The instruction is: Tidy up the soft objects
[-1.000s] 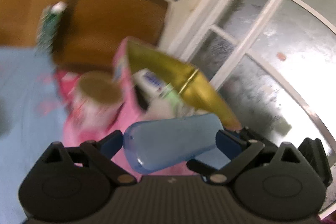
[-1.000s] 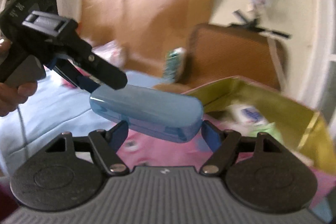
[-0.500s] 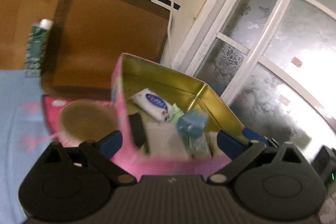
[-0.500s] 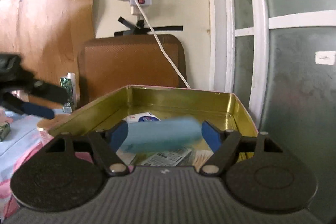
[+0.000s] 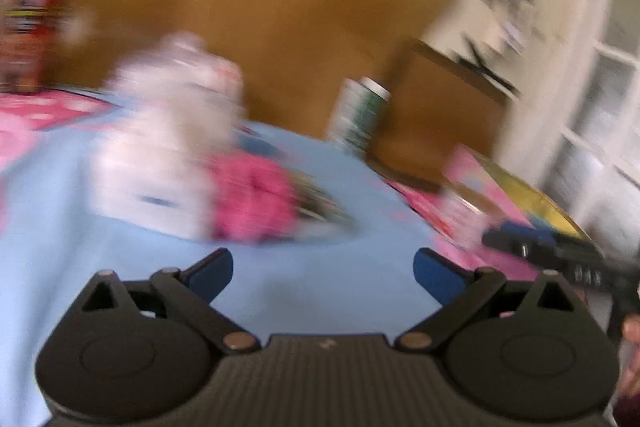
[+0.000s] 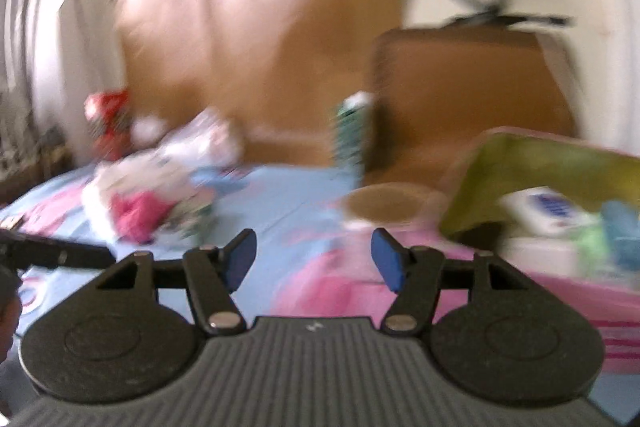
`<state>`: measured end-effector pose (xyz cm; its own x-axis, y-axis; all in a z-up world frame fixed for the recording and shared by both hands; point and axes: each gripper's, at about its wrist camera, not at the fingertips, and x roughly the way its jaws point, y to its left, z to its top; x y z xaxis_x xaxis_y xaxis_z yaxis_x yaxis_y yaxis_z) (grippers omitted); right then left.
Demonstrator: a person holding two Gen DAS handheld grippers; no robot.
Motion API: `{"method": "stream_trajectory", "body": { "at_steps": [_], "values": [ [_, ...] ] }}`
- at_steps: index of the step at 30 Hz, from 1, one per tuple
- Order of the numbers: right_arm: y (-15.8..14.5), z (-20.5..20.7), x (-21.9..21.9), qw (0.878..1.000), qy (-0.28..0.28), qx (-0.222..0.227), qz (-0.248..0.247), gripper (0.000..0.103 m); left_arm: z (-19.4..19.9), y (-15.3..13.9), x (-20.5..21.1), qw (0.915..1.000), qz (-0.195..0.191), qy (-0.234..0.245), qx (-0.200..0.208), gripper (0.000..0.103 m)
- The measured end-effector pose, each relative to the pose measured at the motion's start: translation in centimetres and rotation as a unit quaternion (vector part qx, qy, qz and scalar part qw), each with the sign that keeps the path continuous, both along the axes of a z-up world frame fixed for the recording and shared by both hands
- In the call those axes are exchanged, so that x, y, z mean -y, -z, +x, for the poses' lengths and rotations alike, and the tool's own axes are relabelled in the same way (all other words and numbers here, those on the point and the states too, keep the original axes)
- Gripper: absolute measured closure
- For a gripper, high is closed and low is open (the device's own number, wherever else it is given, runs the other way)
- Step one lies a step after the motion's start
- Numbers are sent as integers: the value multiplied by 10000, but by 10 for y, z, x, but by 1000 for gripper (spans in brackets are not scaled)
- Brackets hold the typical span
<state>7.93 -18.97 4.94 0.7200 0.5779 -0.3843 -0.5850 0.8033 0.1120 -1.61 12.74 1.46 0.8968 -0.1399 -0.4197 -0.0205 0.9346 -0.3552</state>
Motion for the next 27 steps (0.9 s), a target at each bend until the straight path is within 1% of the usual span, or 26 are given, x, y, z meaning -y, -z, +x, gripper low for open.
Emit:
{"method": "stream_trajectory", "body": {
  "at_steps": [2,4,5,6,7,9,12,13,14,15,16,17,18,19,21,24,27],
  "values": [
    [3,2,-36,9993,-340,-60,-116,37,-7,5,-21,9985,-215,-469,189,2],
    [3,4,-66,9981,-576,-132,-177,36,-9,11,-43,9931,-918,-642,353,2],
    [3,5,-82,9970,-735,-163,-199,34,-12,12,-49,9903,-1078,-741,474,2],
    [3,7,-99,9955,-903,-152,-255,27,-13,12,-53,9884,-1189,-776,536,2],
    [3,9,-115,9939,-1043,-126,-343,18,-15,13,-56,9877,-1235,-776,565,2],
    [6,17,-136,9917,-1192,-200,-440,13,-15,11,-55,9881,-1201,-729,623,1],
    [18,41,-167,9877,-1285,-582,-667,8,-14,8,-48,9904,-1009,-621,706,1],
    [23,49,-175,9869,-1249,-670,-777,0,-14,7,-47,9909,-957,-600,735,1],
    [27,55,-176,9860,-1263,-774,-765,0,-14,6,-46,9911,-919,-583,762,1],
    [30,63,-176,9845,-1315,-974,-631,1,-14,6,-46,9913,-895,-568,780,1],
    [31,66,-173,9834,-1323,-1139,-494,6,-17,8,-40,9914,-881,-555,789,1],
    [29,68,-168,9826,-1348,-1218,-391,15,-17,8,-39,9915,-886,-545,785,1],
    [27,67,-164,9817,-1374,-1269,-356,29,-17,9,-39,9915,-899,-545,766,1],
    [25,66,-157,9818,-1346,-1292,-363,45,-15,9,-39,9916,-921,-549,730,1],
    [24,64,-143,9828,-1230,-1308,-432,49,-15,10,-40,9916,-951,-549,676,1],
    [24,60,-121,9859,-1016,-1224,-512,49,-14,11,-39,9920,-938,-582,613,1],
    [25,52,-95,9882,-821,-1190,-500,49,-12,10,-37,9934,-875,-501,544,1]
  ]
}}
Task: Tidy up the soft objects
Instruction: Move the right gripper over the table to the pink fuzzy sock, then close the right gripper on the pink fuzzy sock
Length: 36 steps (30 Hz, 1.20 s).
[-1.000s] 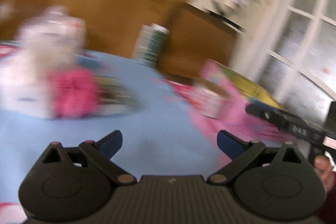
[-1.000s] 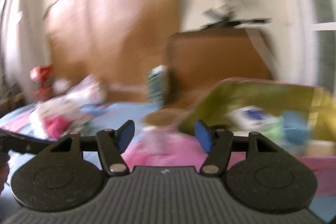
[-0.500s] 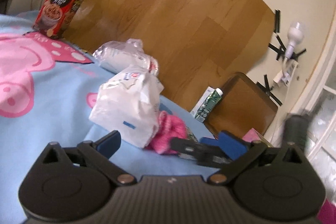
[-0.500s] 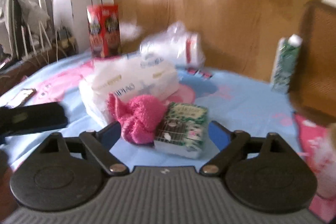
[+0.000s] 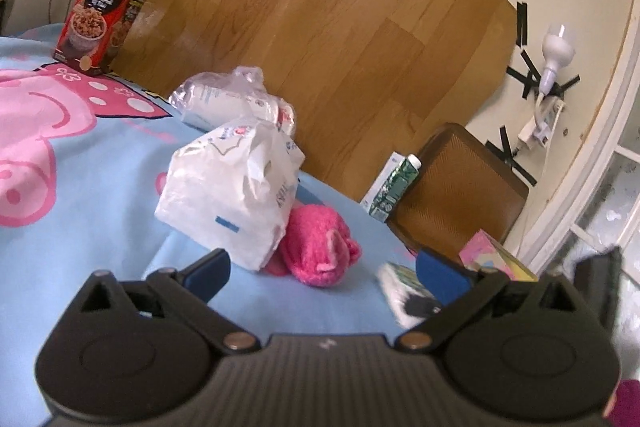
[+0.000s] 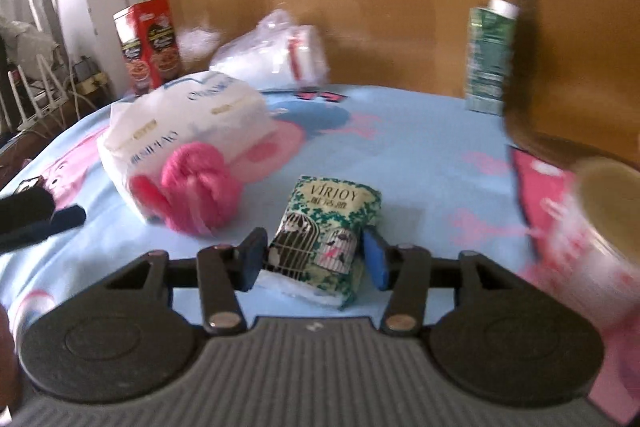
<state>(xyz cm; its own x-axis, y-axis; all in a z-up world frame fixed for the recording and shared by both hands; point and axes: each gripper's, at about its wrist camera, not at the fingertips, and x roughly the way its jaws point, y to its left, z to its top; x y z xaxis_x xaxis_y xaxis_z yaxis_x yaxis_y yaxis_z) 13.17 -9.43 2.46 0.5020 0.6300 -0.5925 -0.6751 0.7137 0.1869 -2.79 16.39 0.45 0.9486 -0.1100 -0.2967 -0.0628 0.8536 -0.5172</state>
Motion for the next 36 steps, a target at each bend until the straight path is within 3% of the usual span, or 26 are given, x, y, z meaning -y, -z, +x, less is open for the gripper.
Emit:
{"method": "stream_trajectory", "body": {
  "at_steps": [5,6,7,10,14,17,20,21,23,24,29,33,36],
  "values": [
    [2,-24,57,9993,339,128,-6,46,6,-1,8,9996,184,155,-141,1],
    [0,-26,63,9989,439,180,-38,41,7,-2,10,9995,235,149,-158,1],
    [-2,-29,68,9977,611,293,-93,34,7,-2,11,9994,272,152,-153,1],
    [-20,-43,69,9946,603,833,135,31,0,-2,10,9997,243,53,14,1],
    [-34,-43,19,9948,-135,984,245,31,-12,0,-4,9993,-154,-229,256,1],
    [-22,-24,-37,9943,-659,837,-92,31,-17,3,-15,9976,-482,-371,327,1],
    [-2,-8,-77,9936,-964,546,-243,31,-16,4,-17,9975,-514,-382,310,1],
    [4,-4,-90,9934,-995,486,-309,33,-15,3,-15,9979,-440,-351,309,1],
    [10,-3,-107,9930,-1044,382,-412,54,-14,0,-9,9989,-243,-264,318,1],
    [11,-5,-108,9934,-981,374,-461,55,-14,-1,-7,9991,-151,-223,329,1],
    [4,-35,-77,9908,-1115,577,-513,57,-9,-3,-1,9996,-22,105,279,1],
    [3,-72,-18,9883,-1298,661,-459,56,-1,0,-4,9979,-249,595,76,1],
    [6,-96,31,9918,-1001,677,-427,55,8,0,4,9948,-296,958,-189,1]
  ]
}}
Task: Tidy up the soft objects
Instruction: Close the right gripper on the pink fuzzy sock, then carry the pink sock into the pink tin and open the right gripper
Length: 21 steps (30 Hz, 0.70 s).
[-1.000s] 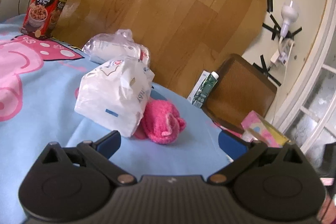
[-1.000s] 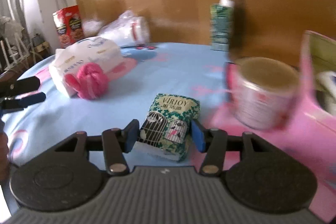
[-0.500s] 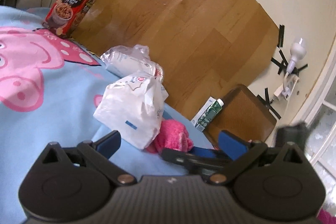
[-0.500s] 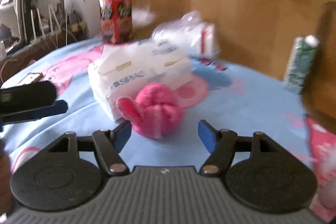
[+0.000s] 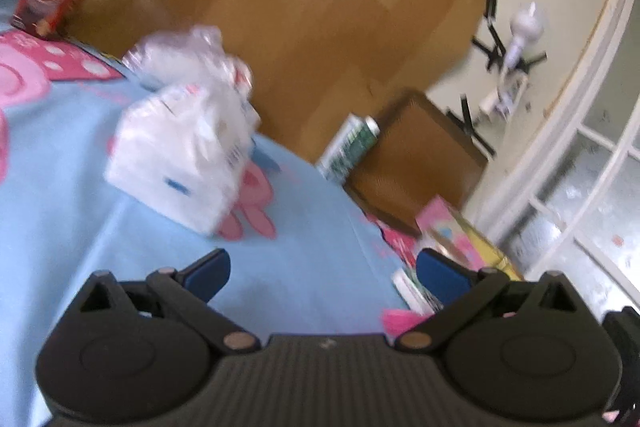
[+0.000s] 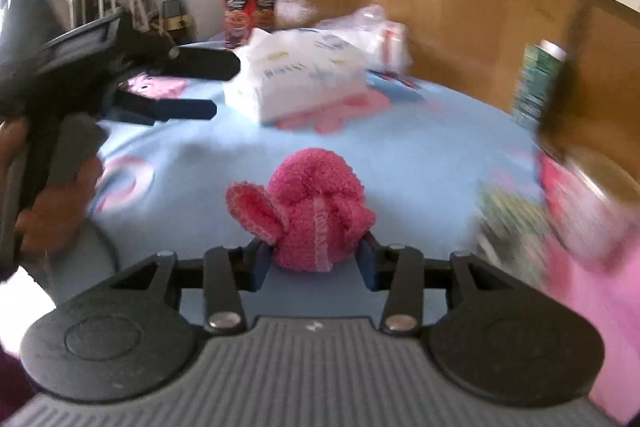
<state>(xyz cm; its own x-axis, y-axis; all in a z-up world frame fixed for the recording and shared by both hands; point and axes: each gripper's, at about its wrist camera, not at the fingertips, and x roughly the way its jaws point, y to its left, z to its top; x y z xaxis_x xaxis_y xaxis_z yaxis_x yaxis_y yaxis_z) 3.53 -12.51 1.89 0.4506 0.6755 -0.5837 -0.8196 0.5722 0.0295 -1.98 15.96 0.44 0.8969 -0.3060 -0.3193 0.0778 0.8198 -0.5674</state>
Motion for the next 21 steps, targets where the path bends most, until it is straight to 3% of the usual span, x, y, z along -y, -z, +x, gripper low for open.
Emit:
{"method": "stream_trajectory", "body": {
  "at_steps": [4,8,11,13,14,15,21],
  "values": [
    [5,-24,48,9980,600,218,12,52,11,-4,48,9941,-219,1058,-136,1],
    [10,-34,77,9937,1090,205,162,43,24,-8,121,9781,300,2029,-364,1],
    [12,-34,87,9919,1207,181,350,39,36,1,160,9680,644,2322,-705,4],
    [15,-35,91,9914,1223,185,430,41,45,5,177,9610,660,2533,-897,30],
    [17,-35,91,9916,1191,167,473,62,47,3,182,9593,660,2588,-915,30],
    [19,-36,91,9915,1191,198,479,72,49,-2,188,9601,752,2560,-832,30],
    [4,-41,119,9784,1699,788,874,73,74,-49,230,9517,909,2927,-206,27]
  ]
}}
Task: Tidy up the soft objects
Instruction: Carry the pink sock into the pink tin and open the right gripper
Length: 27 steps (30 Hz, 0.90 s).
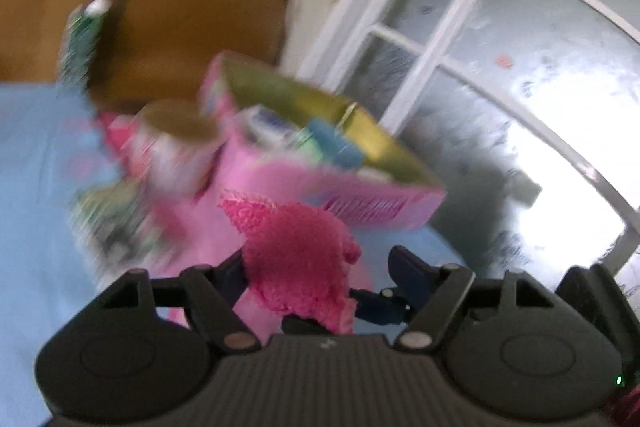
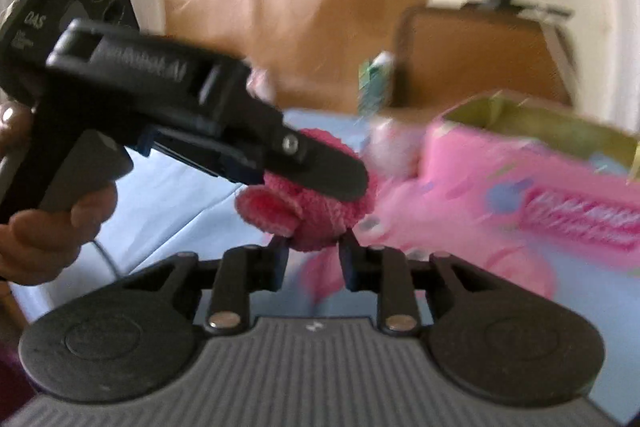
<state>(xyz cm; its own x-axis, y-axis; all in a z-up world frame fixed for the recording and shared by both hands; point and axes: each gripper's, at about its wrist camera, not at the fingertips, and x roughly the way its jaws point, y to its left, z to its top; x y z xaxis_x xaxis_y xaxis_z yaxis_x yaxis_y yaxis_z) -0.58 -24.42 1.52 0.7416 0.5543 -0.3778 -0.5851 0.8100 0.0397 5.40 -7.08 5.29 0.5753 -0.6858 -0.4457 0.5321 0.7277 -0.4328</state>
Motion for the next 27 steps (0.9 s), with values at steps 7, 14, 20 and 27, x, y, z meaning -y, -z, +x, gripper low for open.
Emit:
{"method": "stream_trajectory", "body": {
  "at_steps": [7,14,20,27],
  "values": [
    [-33,30,37,9903,1162,749,165,72,58,-36,85,9947,407,222,915,0],
    [-22,107,60,9614,2667,536,-405,67,81,-16,88,9946,573,-326,802,3],
    [-19,76,70,9614,2664,682,117,67,53,-12,64,9933,642,-499,823,3],
    [-21,38,71,9596,2708,459,613,67,21,-12,46,9905,845,-822,715,3]
  ]
}}
